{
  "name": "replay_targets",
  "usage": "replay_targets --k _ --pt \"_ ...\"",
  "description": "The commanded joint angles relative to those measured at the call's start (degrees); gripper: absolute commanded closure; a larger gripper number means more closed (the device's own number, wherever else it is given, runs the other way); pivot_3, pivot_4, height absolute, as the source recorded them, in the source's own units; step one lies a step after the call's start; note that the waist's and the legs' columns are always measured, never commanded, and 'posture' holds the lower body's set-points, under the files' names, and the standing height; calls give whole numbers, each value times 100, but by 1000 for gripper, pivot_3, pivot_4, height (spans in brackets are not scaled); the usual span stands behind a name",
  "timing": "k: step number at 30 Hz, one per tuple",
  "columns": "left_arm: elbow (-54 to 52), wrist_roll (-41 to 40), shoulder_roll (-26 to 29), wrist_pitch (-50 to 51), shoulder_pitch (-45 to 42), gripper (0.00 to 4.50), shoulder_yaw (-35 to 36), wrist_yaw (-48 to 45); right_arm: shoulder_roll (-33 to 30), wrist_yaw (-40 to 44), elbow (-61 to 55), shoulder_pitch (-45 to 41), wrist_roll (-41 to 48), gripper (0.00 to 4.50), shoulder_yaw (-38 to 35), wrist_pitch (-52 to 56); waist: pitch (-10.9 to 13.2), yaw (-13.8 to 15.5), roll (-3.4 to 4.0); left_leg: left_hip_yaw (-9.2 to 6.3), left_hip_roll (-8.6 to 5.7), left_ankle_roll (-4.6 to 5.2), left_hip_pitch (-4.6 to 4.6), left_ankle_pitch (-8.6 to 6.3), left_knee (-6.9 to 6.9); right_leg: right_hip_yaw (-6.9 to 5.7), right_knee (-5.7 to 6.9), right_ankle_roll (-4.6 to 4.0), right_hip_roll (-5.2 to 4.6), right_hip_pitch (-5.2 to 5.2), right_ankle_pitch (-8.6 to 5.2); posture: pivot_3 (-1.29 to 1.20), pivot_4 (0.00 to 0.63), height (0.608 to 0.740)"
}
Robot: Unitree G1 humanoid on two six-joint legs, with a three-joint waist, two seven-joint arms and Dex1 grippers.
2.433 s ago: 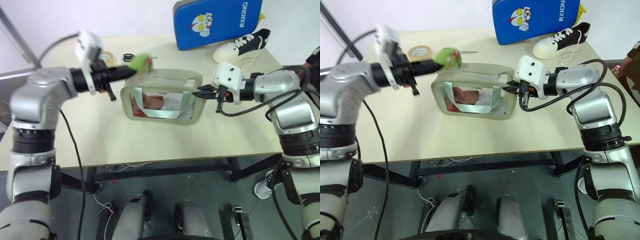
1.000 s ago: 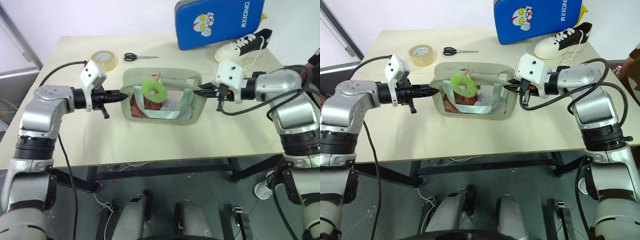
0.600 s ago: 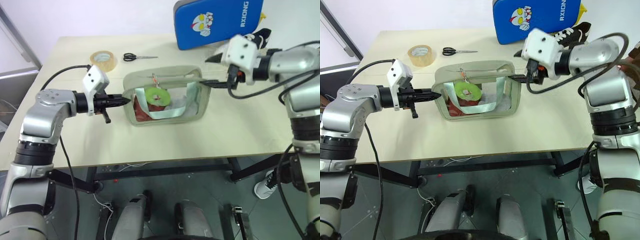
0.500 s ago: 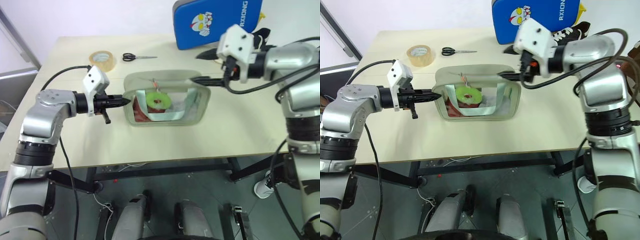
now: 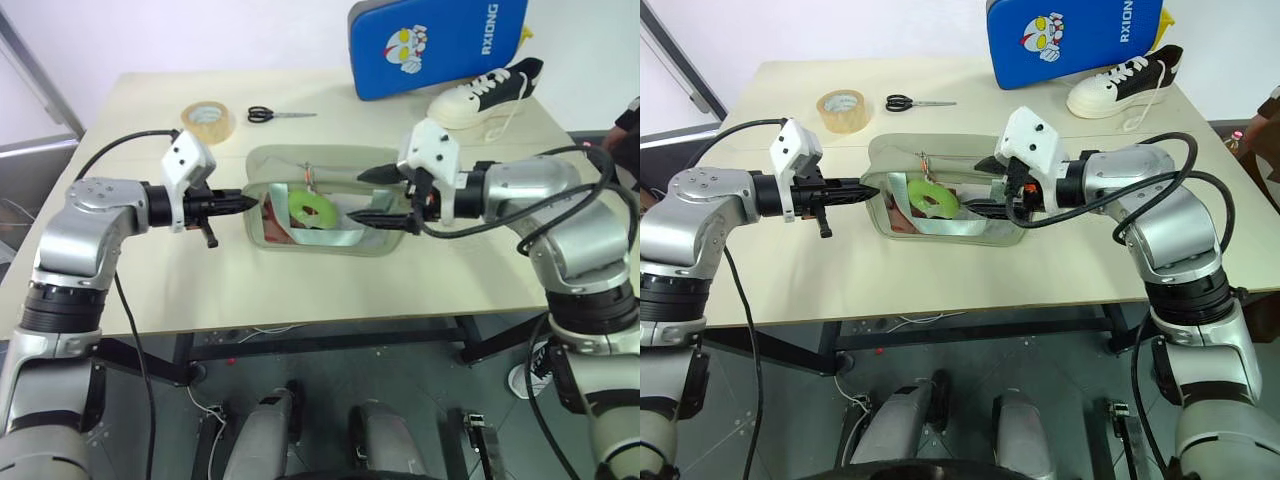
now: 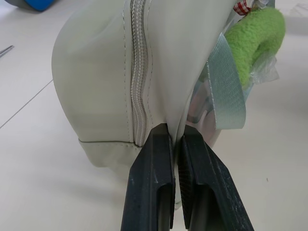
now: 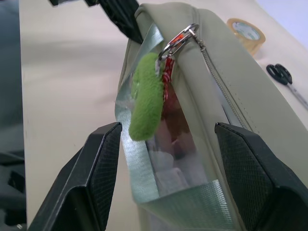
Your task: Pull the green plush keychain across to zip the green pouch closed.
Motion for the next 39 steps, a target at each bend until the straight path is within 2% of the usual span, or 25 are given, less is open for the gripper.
replay_targets --k 1,6,15,21,24,29,32,35,39 --pt "-155 -48 -4 -78 -75 4500 103 30 352 -304 -392 -51 453 1308 -93 479 0 -3 0 0 0 0 0 0 0 0 0 0 0 0 0 0 150 740" --pt "-151 -28 -27 -103 -102 4500 81 38 677 -645 -373 -68 592 1308 15 695 0 12 0 0 -1 0 0 0 4 0 -1 0 0 1 0 0 150 740" --pt "-208 -51 -35 -83 -74 4500 98 69 501 -916 166 -89 -126 1308 636 194 0 5 -1 0 -1 0 0 0 5 0 -1 1 0 0 0 0 150 740" --pt "-221 -59 -42 -88 -60 4500 116 100 642 -1018 229 -113 -181 1308 621 143 0 2 -1 0 -1 0 0 0 5 0 0 1 1 1 0 0 150 740" --pt "-193 -74 -100 -73 -124 4500 133 165 743 -1029 241 -152 -10 1978 451 260 0 5 -1 0 -1 0 0 0 5 0 0 2 2 1 1 0 150 740" --pt "-186 -75 -112 -85 -136 4500 121 167 755 -1061 207 -199 125 4460 338 397 0 6 -1 0 -1 0 0 0 5 -1 0 2 2 1 1 0 150 740" --pt "-144 -61 -118 -107 -152 4500 104 161 561 -721 -150 -229 561 4460 243 750 0 10 0 0 -1 0 0 0 5 -1 0 2 2 1 1 0 150 740" --pt "-122 -45 -128 -127 -167 4500 81 153 480 -382 -362 -545 1483 4460 -352 1334 0 4 0 0 -1 1 -2 0 4 -1 -2 2 1 -1 1 0 150 740" --pt "-130 -37 -143 -134 -160 4500 58 151 915 -1164 721 -1467 1957 4460 -1411 2020 0 -19 1 0 0 1 8 0 2 -1 1 0 1 4 0 0 150 740"
